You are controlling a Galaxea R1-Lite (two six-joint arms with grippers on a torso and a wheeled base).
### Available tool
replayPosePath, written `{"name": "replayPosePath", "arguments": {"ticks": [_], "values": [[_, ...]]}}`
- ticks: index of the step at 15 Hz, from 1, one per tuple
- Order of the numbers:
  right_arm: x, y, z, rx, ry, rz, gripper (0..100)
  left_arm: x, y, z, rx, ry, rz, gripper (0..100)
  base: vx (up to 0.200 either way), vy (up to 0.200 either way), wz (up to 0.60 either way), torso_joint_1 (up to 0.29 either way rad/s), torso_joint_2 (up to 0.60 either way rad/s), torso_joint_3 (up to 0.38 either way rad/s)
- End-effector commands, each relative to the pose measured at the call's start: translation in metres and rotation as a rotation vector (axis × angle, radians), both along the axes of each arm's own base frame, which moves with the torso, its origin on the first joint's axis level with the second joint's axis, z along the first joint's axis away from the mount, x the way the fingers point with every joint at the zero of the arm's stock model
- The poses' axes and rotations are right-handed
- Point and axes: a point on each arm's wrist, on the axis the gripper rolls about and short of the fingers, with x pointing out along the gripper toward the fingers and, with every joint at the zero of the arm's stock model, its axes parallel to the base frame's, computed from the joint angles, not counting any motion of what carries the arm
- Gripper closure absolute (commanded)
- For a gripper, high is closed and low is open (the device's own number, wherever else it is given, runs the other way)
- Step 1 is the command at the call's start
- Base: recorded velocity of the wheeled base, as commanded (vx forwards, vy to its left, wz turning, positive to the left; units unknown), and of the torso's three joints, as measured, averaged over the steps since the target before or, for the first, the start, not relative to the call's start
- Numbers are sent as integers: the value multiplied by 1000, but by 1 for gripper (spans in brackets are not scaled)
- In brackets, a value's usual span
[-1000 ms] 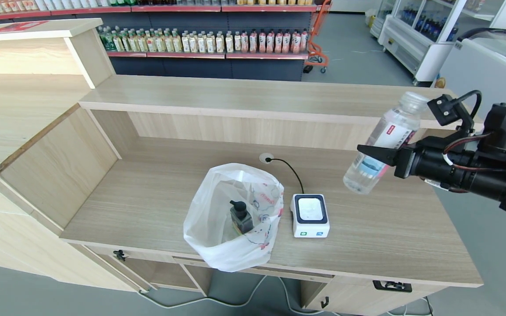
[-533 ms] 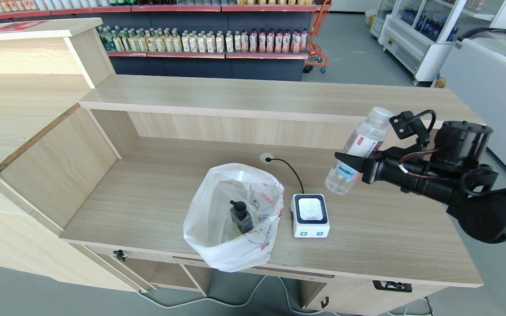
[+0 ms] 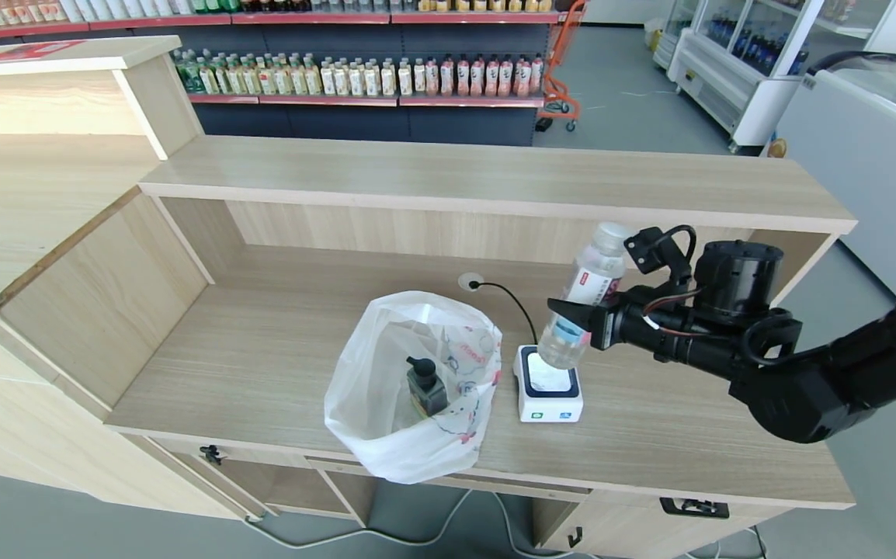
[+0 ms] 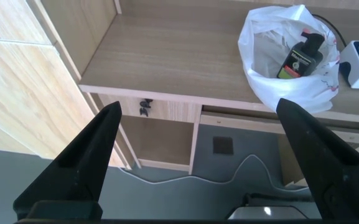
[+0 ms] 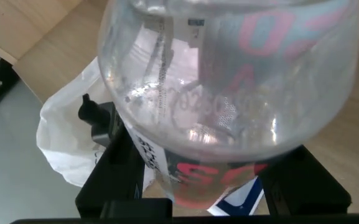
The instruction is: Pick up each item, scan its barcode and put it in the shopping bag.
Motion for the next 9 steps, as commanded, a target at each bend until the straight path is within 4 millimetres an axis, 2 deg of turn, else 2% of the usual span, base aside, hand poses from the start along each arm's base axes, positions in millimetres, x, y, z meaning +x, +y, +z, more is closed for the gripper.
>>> {"name": "replayPosePath", "arguments": {"ticks": [1,4,6,9], "values": [[8,15,-12,-8,17,17,100,0,0,0,1,-2,0,0,0,200,0,-12,-2,7],[28,29,-23,-9,12,5,100,0,0,0,2,0,0,0,0,200,0,14,10,-1],[35,40,-32,-13,18,20,100,0,0,0,-1,0,0,0,0,0,0,0,0,0],[43,45,-50,-52,19,28,100,0,0,0,-1,0,0,0,0,0,0,0,0,0]]}}
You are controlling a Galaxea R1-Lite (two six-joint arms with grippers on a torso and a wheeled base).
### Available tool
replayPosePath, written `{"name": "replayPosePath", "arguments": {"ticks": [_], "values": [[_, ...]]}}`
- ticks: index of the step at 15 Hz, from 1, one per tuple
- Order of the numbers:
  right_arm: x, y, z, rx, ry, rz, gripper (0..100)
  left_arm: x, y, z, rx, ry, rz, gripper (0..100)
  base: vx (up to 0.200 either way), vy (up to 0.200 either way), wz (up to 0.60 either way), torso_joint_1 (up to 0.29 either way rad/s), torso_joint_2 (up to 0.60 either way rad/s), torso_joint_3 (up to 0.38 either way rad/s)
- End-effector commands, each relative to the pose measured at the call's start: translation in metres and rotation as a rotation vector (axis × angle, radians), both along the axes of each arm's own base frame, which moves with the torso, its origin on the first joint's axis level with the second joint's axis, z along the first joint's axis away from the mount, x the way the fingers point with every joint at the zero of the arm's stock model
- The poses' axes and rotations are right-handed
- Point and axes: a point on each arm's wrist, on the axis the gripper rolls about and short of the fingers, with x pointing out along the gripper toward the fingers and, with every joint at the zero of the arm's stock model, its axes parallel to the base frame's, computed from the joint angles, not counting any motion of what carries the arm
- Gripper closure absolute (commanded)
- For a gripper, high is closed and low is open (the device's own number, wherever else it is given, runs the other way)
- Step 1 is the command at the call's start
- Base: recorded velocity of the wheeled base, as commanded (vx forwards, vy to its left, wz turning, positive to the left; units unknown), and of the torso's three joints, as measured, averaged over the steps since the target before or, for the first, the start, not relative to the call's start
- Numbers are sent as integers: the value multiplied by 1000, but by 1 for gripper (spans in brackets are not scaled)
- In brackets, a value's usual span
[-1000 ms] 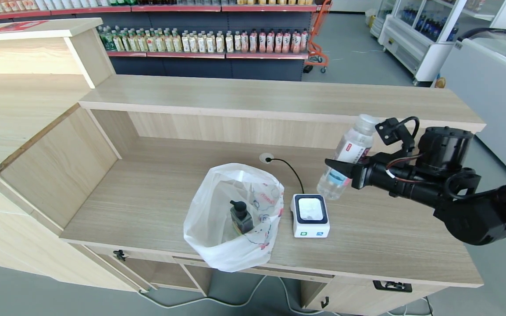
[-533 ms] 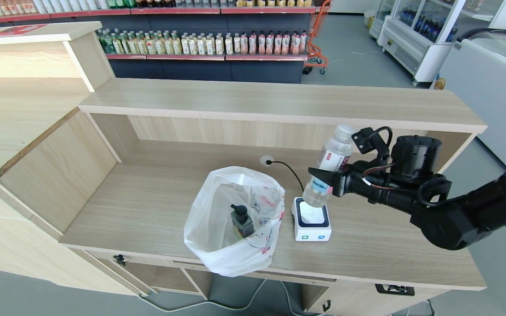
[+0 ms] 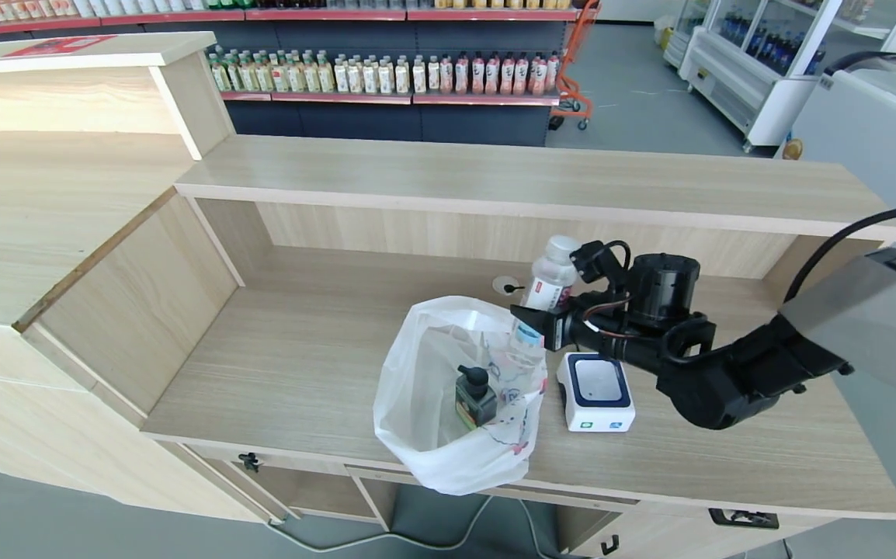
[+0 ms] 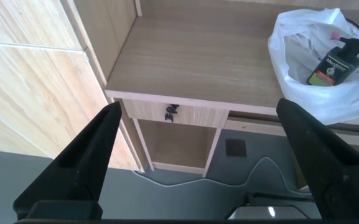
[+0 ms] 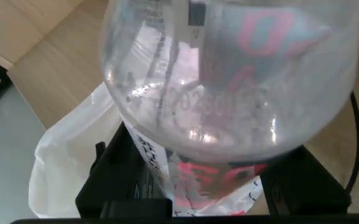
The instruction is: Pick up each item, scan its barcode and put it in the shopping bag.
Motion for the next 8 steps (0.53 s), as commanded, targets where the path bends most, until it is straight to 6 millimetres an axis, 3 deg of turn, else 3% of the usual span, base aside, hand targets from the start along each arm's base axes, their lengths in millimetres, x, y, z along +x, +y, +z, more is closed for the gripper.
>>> {"name": "replayPosePath", "arguments": {"ticks": [1,6,8], "values": [[9,6,-26,-60,11,17,100,0,0,0,-1,0,1,0,0,0,0,0,0,0],[26,15,-38,-85,-43,23,100,0,0,0,-1,0,1,0,0,0,0,0,0,0],[43,15,-52,-132,-103,18,100,0,0,0,-1,-2,1,0,0,0,0,0,0,0]]}}
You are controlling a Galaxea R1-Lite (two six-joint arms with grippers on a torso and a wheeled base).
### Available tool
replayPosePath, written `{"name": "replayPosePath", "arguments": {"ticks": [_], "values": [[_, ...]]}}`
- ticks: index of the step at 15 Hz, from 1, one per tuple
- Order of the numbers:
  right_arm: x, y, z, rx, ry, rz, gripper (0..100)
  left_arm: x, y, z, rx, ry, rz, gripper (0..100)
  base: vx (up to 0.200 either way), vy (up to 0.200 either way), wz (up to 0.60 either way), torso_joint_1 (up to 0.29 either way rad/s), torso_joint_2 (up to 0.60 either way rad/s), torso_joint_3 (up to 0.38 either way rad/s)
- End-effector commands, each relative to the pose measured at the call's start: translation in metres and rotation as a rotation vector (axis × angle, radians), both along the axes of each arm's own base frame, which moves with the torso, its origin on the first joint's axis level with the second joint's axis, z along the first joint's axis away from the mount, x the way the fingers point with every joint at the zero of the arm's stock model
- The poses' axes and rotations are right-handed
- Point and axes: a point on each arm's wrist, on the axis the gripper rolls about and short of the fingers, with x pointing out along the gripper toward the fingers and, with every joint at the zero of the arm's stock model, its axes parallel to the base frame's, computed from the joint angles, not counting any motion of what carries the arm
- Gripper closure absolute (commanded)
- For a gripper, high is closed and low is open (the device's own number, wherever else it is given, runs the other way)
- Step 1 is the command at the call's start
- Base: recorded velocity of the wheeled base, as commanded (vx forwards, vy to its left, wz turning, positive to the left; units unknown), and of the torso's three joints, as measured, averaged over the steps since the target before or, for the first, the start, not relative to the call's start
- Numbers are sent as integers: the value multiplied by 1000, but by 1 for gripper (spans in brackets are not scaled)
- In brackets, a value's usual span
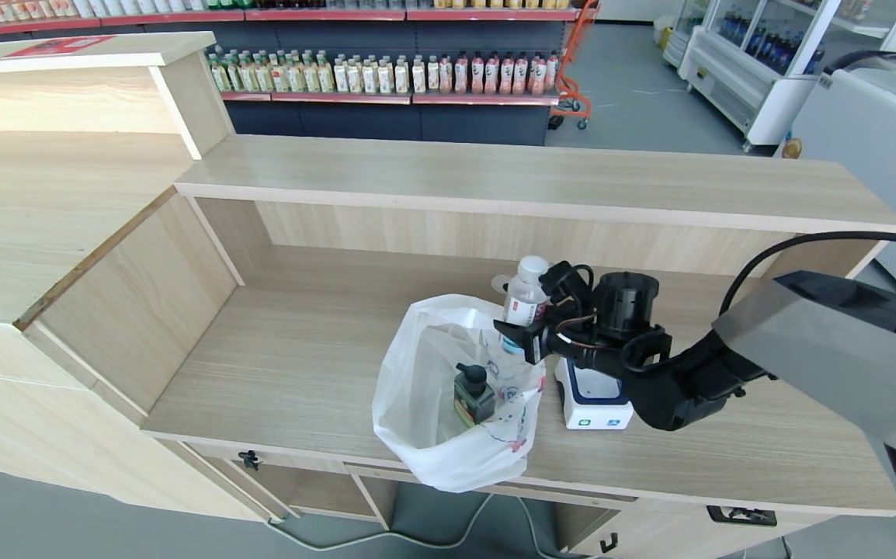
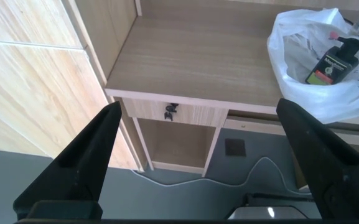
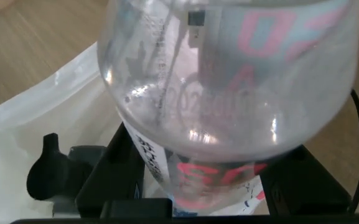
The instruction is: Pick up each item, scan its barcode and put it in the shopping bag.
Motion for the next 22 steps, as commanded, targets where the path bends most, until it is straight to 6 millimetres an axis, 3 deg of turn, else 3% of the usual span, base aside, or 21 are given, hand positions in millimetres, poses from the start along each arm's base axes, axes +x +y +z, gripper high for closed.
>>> {"name": "replayPosePath", "arguments": {"ticks": [1,7,12,19,20,22], "values": [[18,2,-22,-21,-18,-10,100,0,0,0,-1,0,0,0,0,0,0,0,0,0],[25,20,-47,-33,-7,20,100,0,0,0,-1,0,0,0,0,0,0,0,0,0],[25,17,-66,-145,-47,30,100,0,0,0,-1,0,0,0,0,0,0,0,0,0],[24,17,-71,-168,-70,38,100,0,0,0,-1,-2,0,0,0,0,0,0,0,0],[24,17,-70,-167,-73,37,0,0,0,0,-1,0,0,0,0,0,0,0,0,0],[20,15,-56,-139,-83,37,0,0,0,0,-1,0,0,0,0,0,0,0,0,0]]}}
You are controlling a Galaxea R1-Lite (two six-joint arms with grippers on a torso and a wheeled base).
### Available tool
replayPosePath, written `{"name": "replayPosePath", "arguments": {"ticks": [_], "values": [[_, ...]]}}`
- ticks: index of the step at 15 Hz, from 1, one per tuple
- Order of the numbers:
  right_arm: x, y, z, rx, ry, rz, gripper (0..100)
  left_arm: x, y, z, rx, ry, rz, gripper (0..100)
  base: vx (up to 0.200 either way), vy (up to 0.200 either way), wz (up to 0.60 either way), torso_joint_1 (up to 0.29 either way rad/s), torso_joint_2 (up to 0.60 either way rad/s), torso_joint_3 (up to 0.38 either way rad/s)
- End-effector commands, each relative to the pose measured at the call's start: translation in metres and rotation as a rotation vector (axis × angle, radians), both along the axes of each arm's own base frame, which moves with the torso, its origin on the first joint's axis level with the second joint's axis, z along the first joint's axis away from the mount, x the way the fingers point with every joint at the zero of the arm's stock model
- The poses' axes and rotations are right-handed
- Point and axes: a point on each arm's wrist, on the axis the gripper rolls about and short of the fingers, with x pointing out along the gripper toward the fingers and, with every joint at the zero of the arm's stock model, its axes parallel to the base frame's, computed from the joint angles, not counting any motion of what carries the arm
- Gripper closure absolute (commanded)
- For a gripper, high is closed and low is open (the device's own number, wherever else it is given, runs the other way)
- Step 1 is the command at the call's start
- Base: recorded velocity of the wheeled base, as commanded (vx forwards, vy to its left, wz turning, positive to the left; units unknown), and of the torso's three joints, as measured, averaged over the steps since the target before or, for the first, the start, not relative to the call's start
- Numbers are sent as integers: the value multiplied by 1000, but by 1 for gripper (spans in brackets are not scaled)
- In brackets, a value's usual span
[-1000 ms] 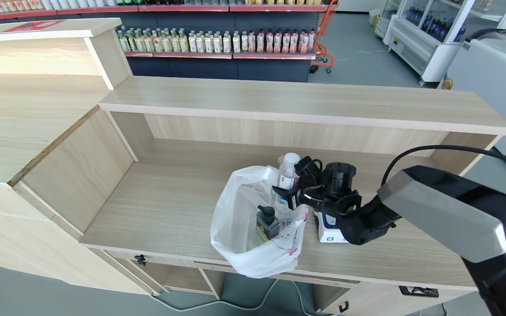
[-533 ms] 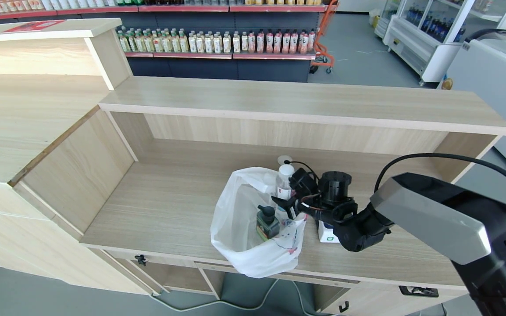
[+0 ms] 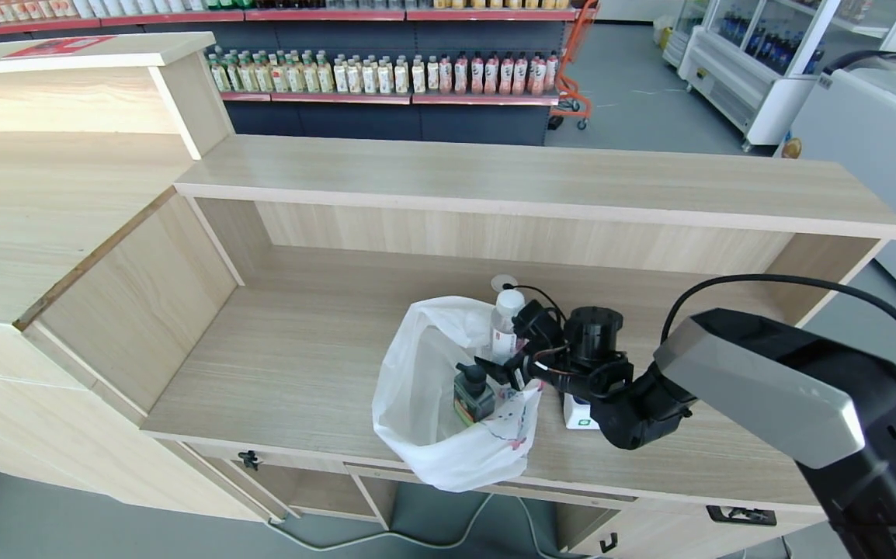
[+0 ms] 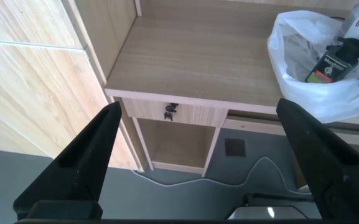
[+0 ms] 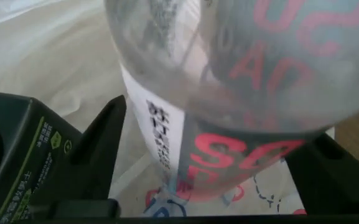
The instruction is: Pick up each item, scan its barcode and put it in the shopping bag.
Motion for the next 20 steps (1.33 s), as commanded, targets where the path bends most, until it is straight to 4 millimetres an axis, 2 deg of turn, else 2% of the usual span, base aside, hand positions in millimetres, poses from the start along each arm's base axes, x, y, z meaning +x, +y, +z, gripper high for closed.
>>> {"name": "replayPosePath", "arguments": {"ticks": [1,4,7,9,10,12,13,14,15,16,17,18,20], "values": [[-7,-3,19,41,12,-1,0,0,0,0,0,-2,0,0,0,0,0,0,0,0],[-26,-9,67,166,39,-13,0,0,0,0,0,0,0,0,0,0,0,0,0,0],[-60,-25,113,241,47,-17,0,0,0,0,0,-2,0,0,0,0,0,0,0,0],[-84,-43,141,281,33,-38,0,0,0,0,0,0,0,0,0,0,0,0,0,0],[-99,-64,160,287,20,-76,0,0,0,0,0,0,0,0,0,0,0,0,0,0],[-157,-112,210,271,41,-222,0,0,0,0,0,0,0,0,0,0,0,0,0,0],[-201,-137,231,259,49,-371,0,0,0,0,0,0,0,0,0,0,0,0,0,0],[-243,-157,241,251,44,-506,0,0,0,0,0,-2,0,0,0,0,0,0,0,0],[-280,-175,238,234,69,-605,0,0,0,0,0,0,0,0,0,0,0,0,0,0],[-319,-189,220,210,123,-691,0,0,0,0,0,0,0,0,0,0,0,0,0,0],[-321,-190,217,208,128,-698,0,0,0,0,0,0,0,0,0,0,0,0,0,0],[-370,-195,166,185,158,-736,0,0,0,0,0,0,0,0,0,0,0,0,0,0],[-405,-195,124,191,127,-713,0,0,0,0,0,0,0,0,0,0,0,0,0,0]]}}
